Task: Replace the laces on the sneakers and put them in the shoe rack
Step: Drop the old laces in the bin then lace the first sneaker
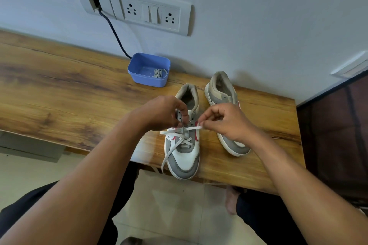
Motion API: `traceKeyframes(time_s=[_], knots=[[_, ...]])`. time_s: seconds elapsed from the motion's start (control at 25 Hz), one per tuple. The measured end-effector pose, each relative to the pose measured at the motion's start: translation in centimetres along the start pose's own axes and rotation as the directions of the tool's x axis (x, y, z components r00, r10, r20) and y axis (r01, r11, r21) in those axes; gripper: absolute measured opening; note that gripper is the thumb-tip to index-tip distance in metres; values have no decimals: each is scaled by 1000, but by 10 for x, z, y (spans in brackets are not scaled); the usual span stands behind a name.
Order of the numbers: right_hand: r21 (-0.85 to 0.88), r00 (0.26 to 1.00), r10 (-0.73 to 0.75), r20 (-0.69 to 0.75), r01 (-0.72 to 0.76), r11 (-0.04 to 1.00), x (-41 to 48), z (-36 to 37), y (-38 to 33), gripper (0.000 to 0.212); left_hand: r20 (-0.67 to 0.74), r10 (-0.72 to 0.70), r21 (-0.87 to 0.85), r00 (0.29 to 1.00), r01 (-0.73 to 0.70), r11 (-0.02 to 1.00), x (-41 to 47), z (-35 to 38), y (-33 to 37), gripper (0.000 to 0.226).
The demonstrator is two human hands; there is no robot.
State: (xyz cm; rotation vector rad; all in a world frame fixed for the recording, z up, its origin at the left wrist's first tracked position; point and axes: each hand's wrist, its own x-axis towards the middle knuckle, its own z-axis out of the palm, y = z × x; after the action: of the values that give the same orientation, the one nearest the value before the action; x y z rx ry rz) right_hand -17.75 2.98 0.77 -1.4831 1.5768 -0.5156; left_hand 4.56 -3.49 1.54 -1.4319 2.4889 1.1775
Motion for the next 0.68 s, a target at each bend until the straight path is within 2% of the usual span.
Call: traceKeyframes(time_s=[0.08,0.16,0.24,0.32,0.4,0.48,0.56,0.68], knots=[[-60,998,-46,41,49,997,-2,13,-3,10,2,0,2,1000,0,1000,0,1,2,19],[-121,999,-50,-22,46,992,2,5,1,8,13,4,2,1000,-4,1000,0,1,3,18],[-111,998,-11,-65,3,994,3,-8,7,6,14,11,7,1000,-11,1000,-1,2,3,19],[-90,1000,8,9,-7,996,0,-3,5,6,11,11,10,1000,-11,1000,-1,1,2,18],[-147,995,-43,87,55,988,-2,11,1,9,9,11,6,1000,-11,1000,-1,1,3,17],[-202,998,-55,42,63,977,1,5,4,7,13,14,0,1000,-14,1000,0,1,4,18],[-184,1000,-24,-15,21,983,3,-9,7,6,10,16,1,1000,-16,1000,-1,1,4,18],[-114,996,-26,84,35,993,-2,2,2,10,5,15,7,1000,-15,1000,-1,2,3,18]])
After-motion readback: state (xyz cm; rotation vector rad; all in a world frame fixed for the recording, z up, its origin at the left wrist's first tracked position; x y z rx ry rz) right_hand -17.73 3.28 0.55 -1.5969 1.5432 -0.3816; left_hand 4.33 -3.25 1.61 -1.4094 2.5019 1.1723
